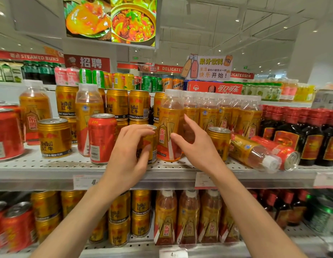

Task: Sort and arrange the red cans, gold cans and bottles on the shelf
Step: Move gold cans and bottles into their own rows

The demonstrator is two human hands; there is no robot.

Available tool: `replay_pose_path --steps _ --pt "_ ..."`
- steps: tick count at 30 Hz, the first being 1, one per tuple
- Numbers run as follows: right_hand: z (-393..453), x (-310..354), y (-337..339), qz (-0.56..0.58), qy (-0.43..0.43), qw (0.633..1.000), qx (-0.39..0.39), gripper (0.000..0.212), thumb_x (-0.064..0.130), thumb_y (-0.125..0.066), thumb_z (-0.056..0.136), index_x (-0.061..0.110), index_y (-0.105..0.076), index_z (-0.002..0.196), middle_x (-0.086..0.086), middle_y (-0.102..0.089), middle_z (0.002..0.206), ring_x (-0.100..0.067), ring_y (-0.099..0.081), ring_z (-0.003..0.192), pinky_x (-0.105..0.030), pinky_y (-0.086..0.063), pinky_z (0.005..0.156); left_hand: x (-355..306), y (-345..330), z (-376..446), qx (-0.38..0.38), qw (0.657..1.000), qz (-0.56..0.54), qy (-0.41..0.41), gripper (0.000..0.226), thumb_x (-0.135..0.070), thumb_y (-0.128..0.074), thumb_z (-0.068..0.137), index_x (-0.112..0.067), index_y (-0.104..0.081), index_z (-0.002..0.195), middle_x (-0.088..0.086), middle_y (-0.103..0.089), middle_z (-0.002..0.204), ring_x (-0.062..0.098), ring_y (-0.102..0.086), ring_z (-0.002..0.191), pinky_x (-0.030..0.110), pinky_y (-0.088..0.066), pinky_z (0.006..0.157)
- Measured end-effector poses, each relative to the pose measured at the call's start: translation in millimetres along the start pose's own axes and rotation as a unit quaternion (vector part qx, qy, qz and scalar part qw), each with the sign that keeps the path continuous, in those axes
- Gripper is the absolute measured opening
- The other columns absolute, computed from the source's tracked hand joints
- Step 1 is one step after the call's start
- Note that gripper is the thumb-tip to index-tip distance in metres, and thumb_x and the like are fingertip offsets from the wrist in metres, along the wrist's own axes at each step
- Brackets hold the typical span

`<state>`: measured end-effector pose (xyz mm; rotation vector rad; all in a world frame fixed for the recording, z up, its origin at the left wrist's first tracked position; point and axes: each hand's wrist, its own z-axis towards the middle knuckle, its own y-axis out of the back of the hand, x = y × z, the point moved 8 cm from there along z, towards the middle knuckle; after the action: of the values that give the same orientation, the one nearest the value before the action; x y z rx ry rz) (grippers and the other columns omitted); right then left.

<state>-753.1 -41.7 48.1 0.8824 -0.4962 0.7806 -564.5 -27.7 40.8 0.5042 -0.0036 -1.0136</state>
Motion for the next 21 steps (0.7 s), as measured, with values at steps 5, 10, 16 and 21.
replay_pose_path --steps 5,10,16,21 --pt "-39.1 -18.2 16.7 0.042 -0.014 0.999 0.016 0.047 0.041 -0.065 0.095 0.033 -0.054 0.14 0.019 -0.064 0.129 0.005 -0.059 0.115 -0.022 -0.05 0.097 -8.9 -5.5 -10.0 0.001 0.999 -0.013 0.036 0.037 -0.007 -0.067 0.09 -0.015 -0.062 0.126 -0.006 -0.05 0.148 0.011 -0.034 0.145 0.05 -0.042 0.11" --pt "-89.3 -46.0 55.6 0.087 -0.017 0.996 0.007 0.029 0.035 -0.066 0.096 0.038 -0.061 0.125 0.019 -0.072 0.109 0.003 -0.067 0.104 -0.016 -0.054 0.088 -50.5 -24.8 -27.0 -0.028 0.999 -0.024 0.037 0.031 -0.017 -0.063 0.089 -0.017 -0.063 0.12 -0.005 -0.055 0.139 0.012 -0.044 0.136 0.041 -0.045 0.105" --pt "-120.4 -87.4 128.7 0.05 -0.034 0.997 -0.037 0.02 0.032 -0.068 0.094 0.039 -0.067 0.112 0.014 -0.074 0.095 -0.005 -0.071 0.09 -0.023 -0.058 0.081 -95.8 -90.8 -21.5 0.023 0.998 -0.051 0.026 0.034 -0.021 -0.063 0.09 -0.016 -0.062 0.123 -0.005 -0.058 0.123 0.013 -0.054 0.119 0.038 -0.051 0.095" --pt "-123.0 -93.4 181.5 -0.044 0.007 0.993 -0.109 0.012 0.034 -0.07 0.091 0.033 -0.067 0.102 0.012 -0.069 0.086 -0.006 -0.066 0.081 -0.02 -0.053 0.07 -104.8 -116.7 3.7 0.032 0.999 -0.011 0.013 0.039 -0.021 -0.066 0.092 -0.015 -0.058 0.129 -0.003 -0.054 0.129 0.014 -0.05 0.123 0.035 -0.05 0.095"
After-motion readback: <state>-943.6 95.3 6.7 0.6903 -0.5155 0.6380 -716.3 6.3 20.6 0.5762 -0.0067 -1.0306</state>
